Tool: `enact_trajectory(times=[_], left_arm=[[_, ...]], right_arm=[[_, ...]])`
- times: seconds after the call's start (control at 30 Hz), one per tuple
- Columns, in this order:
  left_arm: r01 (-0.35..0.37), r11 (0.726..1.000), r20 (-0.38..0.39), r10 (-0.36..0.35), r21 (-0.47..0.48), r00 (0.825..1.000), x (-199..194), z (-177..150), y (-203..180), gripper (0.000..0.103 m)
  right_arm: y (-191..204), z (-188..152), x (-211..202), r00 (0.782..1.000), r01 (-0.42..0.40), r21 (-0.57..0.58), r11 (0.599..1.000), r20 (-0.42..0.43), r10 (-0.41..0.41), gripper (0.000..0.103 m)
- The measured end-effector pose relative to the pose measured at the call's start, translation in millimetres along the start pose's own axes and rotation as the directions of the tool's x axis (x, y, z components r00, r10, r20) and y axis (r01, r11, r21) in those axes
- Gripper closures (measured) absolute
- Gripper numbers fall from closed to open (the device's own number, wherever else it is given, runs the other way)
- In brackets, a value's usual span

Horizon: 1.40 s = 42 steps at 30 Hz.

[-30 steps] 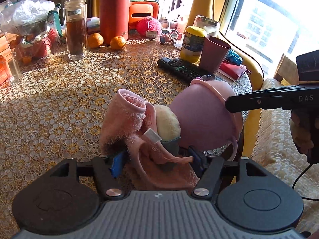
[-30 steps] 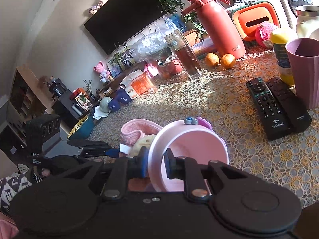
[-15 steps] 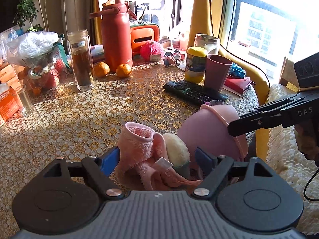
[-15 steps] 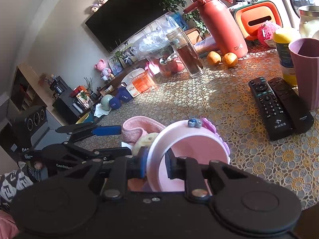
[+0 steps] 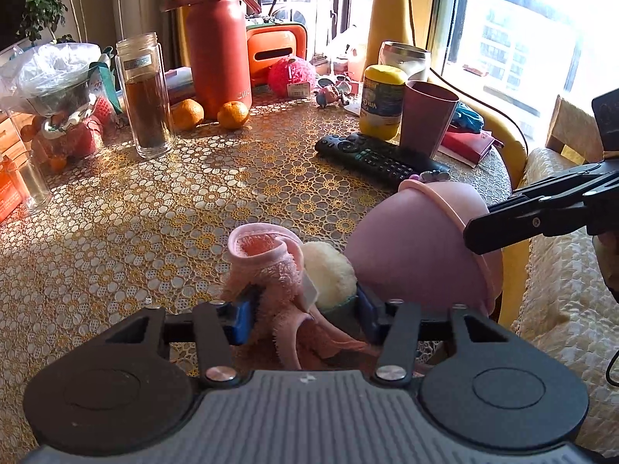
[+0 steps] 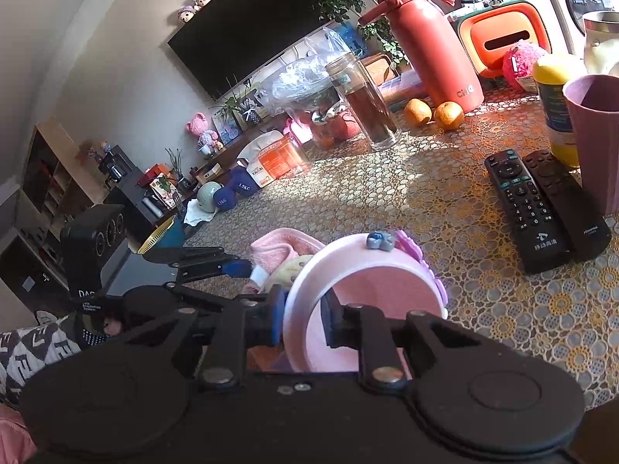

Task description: Organize objects

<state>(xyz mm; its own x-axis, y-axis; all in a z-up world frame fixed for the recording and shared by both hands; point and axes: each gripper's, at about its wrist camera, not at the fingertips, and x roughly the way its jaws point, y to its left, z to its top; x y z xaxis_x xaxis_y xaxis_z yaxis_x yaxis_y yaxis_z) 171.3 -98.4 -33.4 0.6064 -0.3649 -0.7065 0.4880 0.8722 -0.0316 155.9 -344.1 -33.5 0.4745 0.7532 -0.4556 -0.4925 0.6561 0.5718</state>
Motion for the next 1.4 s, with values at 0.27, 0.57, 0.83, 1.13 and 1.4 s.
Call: enact_trajectory(times=[0.27, 0.57, 0.83, 1.13, 1.4], left_arm=[[-0.013, 1.0, 0.017, 0.013, 0.002, 1.0, -9, -5, -8, 0.065], [-0.029, 0.998, 0.031, 0.027, 0.054, 0.999, -15, -14, -22, 0.066], [0.047, 0.999, 0.071, -0.045, -0.017, 0.996, -43, -9, -11, 0.068], [0.259, 0.96, 0.169, -0.239, -0.108, 0.956, -78, 17, -6, 0.068], [0.317, 0.914, 0.171, -0.28, -0.252, 0.945, -49, 27, 14, 0.068]], right_arm=[[-6, 2, -1, 1.0, 0.005, 0.1, 0.995, 0.023, -0.007, 0.072], [-34, 7, 6, 0.995, -0.004, 0.404, 0.915, 0.092, -0.037, 0.059], [-16, 1, 14, 0.995, 0.075, 0.242, 0.967, 0.052, -0.09, 0.079], [11, -8, 15, 0.998, 0.057, 0.006, 0.998, -0.008, -0.057, 0.081], [10, -10, 11, 0.999, 0.033, -0.032, 0.999, -0.014, -0.033, 0.08]])
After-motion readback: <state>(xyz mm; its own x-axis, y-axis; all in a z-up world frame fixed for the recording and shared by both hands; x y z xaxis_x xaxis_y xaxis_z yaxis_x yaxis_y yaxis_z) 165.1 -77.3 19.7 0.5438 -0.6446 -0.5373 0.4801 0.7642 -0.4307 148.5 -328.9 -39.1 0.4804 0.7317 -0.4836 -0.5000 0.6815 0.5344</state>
